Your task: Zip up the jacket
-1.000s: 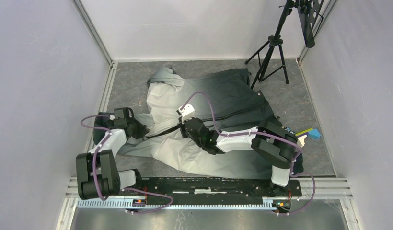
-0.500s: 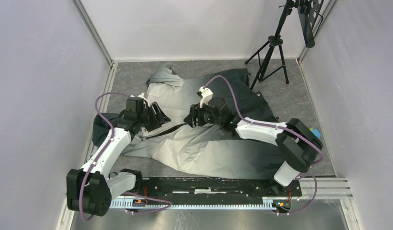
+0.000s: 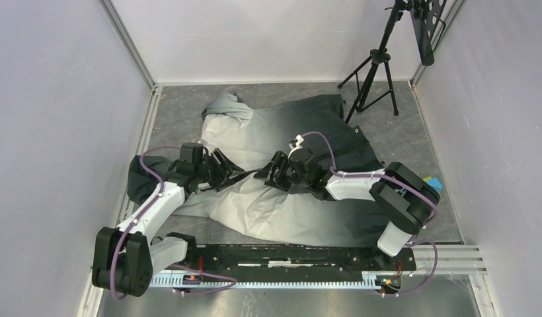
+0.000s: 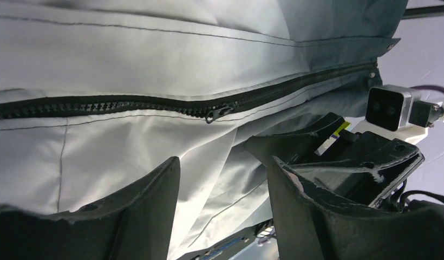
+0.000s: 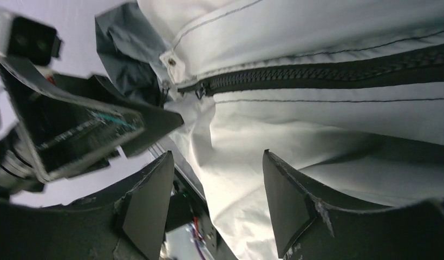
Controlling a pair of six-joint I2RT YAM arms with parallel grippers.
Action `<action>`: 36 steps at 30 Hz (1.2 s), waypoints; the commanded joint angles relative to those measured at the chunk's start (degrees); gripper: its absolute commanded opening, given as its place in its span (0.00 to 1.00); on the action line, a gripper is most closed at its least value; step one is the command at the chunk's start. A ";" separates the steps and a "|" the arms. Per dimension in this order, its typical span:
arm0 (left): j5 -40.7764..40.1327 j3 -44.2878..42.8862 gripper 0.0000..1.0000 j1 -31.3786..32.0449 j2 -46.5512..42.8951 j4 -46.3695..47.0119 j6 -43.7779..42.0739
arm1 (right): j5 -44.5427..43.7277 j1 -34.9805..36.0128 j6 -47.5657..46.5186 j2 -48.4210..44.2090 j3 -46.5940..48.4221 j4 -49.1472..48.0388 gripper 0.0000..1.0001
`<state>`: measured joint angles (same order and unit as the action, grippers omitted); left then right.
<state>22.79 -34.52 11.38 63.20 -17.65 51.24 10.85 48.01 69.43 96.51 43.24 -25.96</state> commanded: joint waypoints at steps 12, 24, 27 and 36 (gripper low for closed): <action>1.47 1.38 0.55 0.14 7.20 12.04 10.07 | -8.21 -0.72 12.36 5.76 4.64 3.61 0.57; 1.62 1.38 0.44 0.66 9.95 16.24 9.72 | -8.30 -0.75 11.80 6.43 5.45 2.92 0.50; 1.38 1.30 0.41 0.74 9.76 16.59 9.32 | -8.39 -0.67 11.73 6.21 5.27 2.87 0.49; 1.23 1.44 0.32 1.54 9.75 17.92 9.22 | -9.08 -0.72 11.50 5.53 5.28 3.31 0.48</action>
<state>23.68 -31.88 12.29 73.52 -3.53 59.88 3.62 47.44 80.95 102.83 46.83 -21.74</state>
